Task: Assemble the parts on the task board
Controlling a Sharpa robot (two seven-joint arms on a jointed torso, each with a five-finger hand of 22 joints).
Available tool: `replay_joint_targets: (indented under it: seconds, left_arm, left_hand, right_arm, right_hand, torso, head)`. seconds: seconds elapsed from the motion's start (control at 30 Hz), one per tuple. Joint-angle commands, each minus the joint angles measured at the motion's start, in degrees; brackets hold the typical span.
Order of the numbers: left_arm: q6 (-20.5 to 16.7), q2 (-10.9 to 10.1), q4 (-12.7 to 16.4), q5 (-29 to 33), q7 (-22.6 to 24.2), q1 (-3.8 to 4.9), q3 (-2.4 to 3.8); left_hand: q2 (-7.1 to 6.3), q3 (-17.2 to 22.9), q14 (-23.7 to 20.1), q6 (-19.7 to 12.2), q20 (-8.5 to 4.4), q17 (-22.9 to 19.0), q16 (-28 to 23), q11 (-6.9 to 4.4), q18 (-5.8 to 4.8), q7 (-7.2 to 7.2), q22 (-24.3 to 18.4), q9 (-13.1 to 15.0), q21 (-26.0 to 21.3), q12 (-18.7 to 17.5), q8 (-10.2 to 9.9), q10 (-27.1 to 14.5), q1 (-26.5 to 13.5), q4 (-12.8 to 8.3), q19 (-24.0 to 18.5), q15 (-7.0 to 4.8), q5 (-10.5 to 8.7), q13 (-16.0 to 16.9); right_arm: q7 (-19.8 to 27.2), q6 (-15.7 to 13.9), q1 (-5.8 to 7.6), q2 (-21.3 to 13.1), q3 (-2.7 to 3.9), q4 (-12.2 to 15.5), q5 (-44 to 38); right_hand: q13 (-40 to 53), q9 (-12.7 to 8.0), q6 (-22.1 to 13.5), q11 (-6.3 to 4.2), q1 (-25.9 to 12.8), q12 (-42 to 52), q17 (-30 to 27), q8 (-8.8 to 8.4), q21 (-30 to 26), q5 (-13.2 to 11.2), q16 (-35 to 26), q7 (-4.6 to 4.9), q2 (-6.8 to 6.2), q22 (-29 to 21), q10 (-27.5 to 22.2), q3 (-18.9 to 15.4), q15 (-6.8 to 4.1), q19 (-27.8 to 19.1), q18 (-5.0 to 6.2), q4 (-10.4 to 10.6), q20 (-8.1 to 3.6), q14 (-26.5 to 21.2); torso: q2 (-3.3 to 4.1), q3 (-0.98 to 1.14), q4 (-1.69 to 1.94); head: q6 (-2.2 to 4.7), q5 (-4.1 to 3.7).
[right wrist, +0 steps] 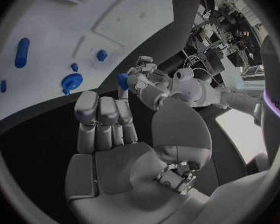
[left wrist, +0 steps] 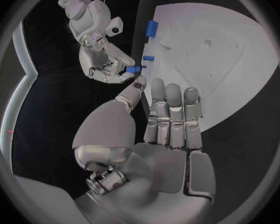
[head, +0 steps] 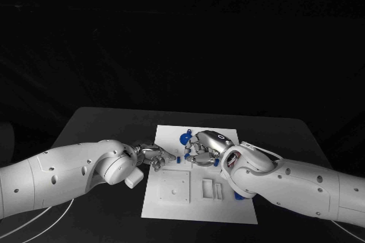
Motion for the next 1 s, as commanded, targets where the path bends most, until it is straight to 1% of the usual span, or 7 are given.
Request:
replay_joint_targets:
  seconds: [0.03, 0.1, 0.2, 0.27, 0.37, 0.67, 1.0]
  left_arm:
    - [-0.1, -0.3, -0.1, -0.2, 2.2, 0.05, 0.06]
    - [-0.3, -0.5, -0.1, -0.2, 2.7, 0.06, 0.07]
    - [-0.1, -0.7, 0.1, 0.1, 4.2, 0.06, 0.07]
    - [0.1, -0.8, 0.3, 0.9, 5.8, 0.06, 0.07]
    - [0.5, -0.7, 0.7, 2.7, 7.8, 0.06, 0.07]
    - [2.4, -0.2, 1.4, 2.6, 8.5, 0.05, 0.07]
    - [4.9, 0.0, 1.5, 1.9, 7.3, 0.05, 0.06]
  left_hand:
    - [0.44, 0.0, 0.3, -0.8, -4.92, 0.1, -0.3, 0.53, -0.56, 0.12, 0.7, -0.3, -0.4, -0.2, 0.0, -0.1, 0.4, -0.4, 0.5, 0.16, -0.17, 0.1]
    - [0.58, 0.1, 0.2, -1.9, -4.91, 0.1, -0.3, 0.82, -0.57, 0.45, 0.8, -0.7, -0.5, -0.3, -0.6, -0.1, 0.5, -0.5, 0.5, 0.18, -0.14, 0.1]
    - [0.83, 0.2, -0.1, -2.3, -4.8, 0.0, -0.6, 1.03, -0.67, 0.66, 0.8, -1.1, -0.7, -0.5, -0.9, -0.4, 0.6, -0.5, 0.2, 0.34, -0.13, 0.0]
    - [1.24, 0.2, -0.8, -3.2, -4.53, -0.3, -1.4, 1.47, -0.84, 1.1, 0.6, -1.6, -1.2, -1.3, -1.4, -1.2, -0.2, -0.1, -0.3, 0.75, -0.12, -0.3]
    - [1.41, 0.1, -0.9, -3.6, -4.34, -0.5, -1.9, 1.67, -0.87, 1.31, 0.6, -2.0, -1.6, -1.8, -1.7, -1.3, -0.8, 0.1, -0.5, 0.99, -0.13, -0.6]
    - [-0.12, -1.5, -1.7, -6.2, -3.67, -1.0, -3.1, 2.53, -0.76, 2.22, 0.3, -3.6, -2.9, -3.2, -3.1, -2.1, -5.8, 2.1, -1.4, 1.72, -0.23, -1.1]
    - [-0.31, -1.4, -1.9, -7.2, -3.52, -0.9, -3.3, 2.78, -0.52, 2.49, 0.3, -4.3, -3.2, -3.5, -3.6, -2.2, -6.2, 2.3, -1.5, 1.85, -0.22, -1.2]
  right_arm:
    - [3.1, 1.9, -0.03, 0.1, 0.01, -0.6, -1.2]
    - [3.2, 2.1, -0.03, 0.1, 0.0, -0.9, -1.2]
    - [3.5, 2.7, -0.02, 0.2, 0.0, -1.2, -1.2]
    - [3.6, 3.0, -0.02, 0.3, 0.0, -1.4, -1.3]
    - [3.7, 3.3, -0.02, 0.6, 0.0, -1.6, -1.3]
    - [4.1, 3.2, -0.03, 1.0, 0.0, -1.3, -1.3]
    - [4.1, 3.0, -0.03, 1.4, 0.0, -1.0, -1.3]
  right_hand:
    - [0.6, 0.1, 0.5, -0.05, 0.6, 0.1, 0.0, 0.4, 0.3, -0.3, 0.2, 0.06, -0.11, 0.8, 0.4, 0.3, -0.45, 0.2, 5.7, 0.1, -0.3, 0.0]
    - [0.6, 0.1, 0.5, -0.05, 0.6, 0.1, 0.0, 0.4, 0.3, -0.3, 0.2, 0.06, -0.12, 0.8, 0.4, 0.3, -0.44, 0.2, 5.7, 0.1, -0.31, 0.0]
    - [0.6, 0.1, 0.5, -0.05, 0.6, 0.1, 0.0, 0.39, 0.3, -0.3, 0.2, 0.06, -0.13, 0.8, 0.4, 0.3, -0.44, 0.2, 5.7, 0.1, -0.31, 0.0]
    - [0.7, 0.1, 0.5, -0.04, 0.6, 0.1, 0.0, 0.39, 0.3, -0.3, 0.2, 0.06, -0.13, 0.8, 0.4, 0.3, -0.44, 0.2, 5.7, 0.1, -0.31, 0.0]
    - [0.7, 0.1, 0.5, -0.04, 0.6, 0.1, 0.0, 0.39, 0.3, -0.3, 0.3, 0.06, -0.14, 0.8, 0.4, 0.3, -0.44, 0.2, 5.7, 0.2, -0.31, 0.0]
    - [0.6, 0.1, 0.4, -0.04, 0.6, 0.0, 0.0, 0.37, 0.3, -0.3, 0.3, 0.07, -0.13, 0.8, 0.4, 0.3, -0.44, 0.2, 5.7, 0.2, -0.32, 0.0]
    - [0.7, 0.1, 0.4, -0.03, 0.6, 0.1, 0.0, 0.36, 0.3, -0.3, 0.3, 0.07, -0.11, 0.8, 0.4, 0.3, -0.44, 0.2, 5.7, 0.2, -0.33, 0.0]
  torso:
    - [0.0, 0.0, 0.01]
    - [-0.02, 0.0, -0.03]
    - [-0.01, -0.02, -0.02]
    - [0.0, -0.02, 0.01]
    - [0.0, -0.03, 0.0]
    - [0.02, 0.0, -0.01]
    - [0.0, 0.03, -0.03]
  head:
    - [0.03, 0.04]
    - [0.04, 0.04]
    - [0.08, 0.02]
    - [0.09, 0.05]
    - [0.15, 0.05]
    - [0.17, 0.18]
    - [0.18, 0.19]
